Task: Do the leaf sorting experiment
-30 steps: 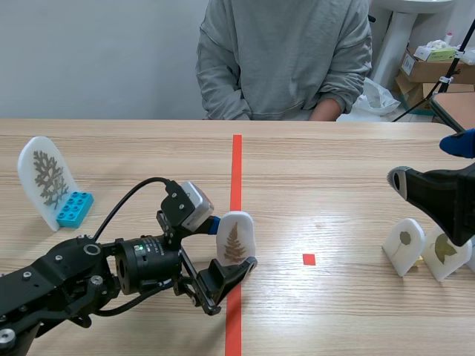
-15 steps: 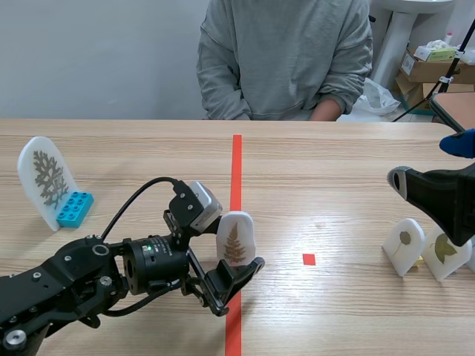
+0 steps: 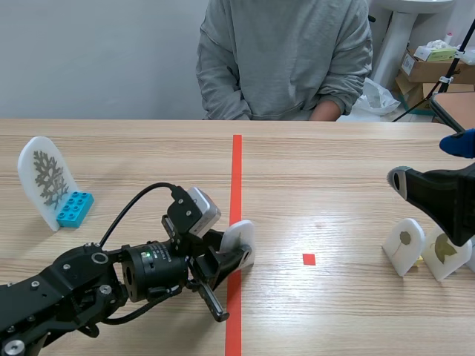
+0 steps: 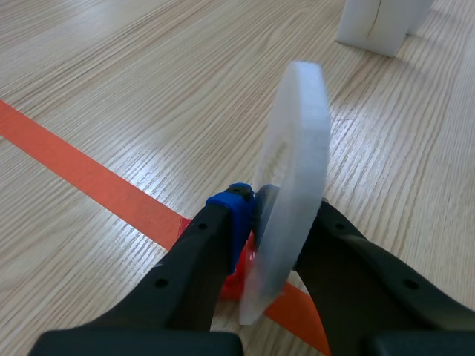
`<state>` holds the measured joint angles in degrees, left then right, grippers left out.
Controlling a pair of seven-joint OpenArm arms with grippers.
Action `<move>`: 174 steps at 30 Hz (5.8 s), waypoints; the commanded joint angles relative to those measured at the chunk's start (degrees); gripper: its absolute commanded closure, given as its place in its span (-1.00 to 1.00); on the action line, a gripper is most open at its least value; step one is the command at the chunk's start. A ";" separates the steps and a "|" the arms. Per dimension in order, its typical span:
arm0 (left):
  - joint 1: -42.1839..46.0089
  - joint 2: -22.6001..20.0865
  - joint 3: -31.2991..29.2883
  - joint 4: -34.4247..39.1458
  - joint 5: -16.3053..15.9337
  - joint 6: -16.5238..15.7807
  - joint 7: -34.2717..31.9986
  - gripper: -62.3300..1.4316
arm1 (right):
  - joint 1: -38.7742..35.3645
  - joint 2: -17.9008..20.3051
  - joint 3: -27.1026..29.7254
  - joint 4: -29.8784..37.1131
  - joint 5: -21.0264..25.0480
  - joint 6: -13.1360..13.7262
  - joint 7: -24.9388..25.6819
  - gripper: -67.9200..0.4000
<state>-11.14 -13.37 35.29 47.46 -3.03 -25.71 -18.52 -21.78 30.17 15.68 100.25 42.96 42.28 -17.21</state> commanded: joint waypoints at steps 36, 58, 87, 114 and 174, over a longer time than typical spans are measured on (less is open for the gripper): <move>6.51 0.28 -14.16 10.08 -9.66 -2.49 2.12 0.82 | 0.66 0.57 0.76 0.20 0.79 0.44 0.63 -0.83; 13.84 -0.02 -35.95 17.44 -11.80 6.43 5.57 0.82 | 0.66 -1.01 0.74 0.20 0.79 0.44 0.59 -0.83; 14.01 0.02 -37.24 10.03 -10.69 17.51 7.93 0.82 | 0.66 -1.29 0.74 0.20 0.79 0.44 0.61 -0.83; 13.97 0.33 -37.24 6.05 -10.75 17.66 4.15 -0.77 | 0.68 -1.29 0.74 0.20 0.79 0.44 0.63 -0.83; 45.57 -18.88 -37.97 54.90 -19.56 1.95 8.09 -0.99 | 0.48 3.82 0.81 -4.11 0.83 0.44 -0.02 -0.83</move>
<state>34.20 -32.40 -2.20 100.79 -22.04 -23.66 -9.58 -21.78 32.95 15.68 96.60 42.98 42.28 -18.00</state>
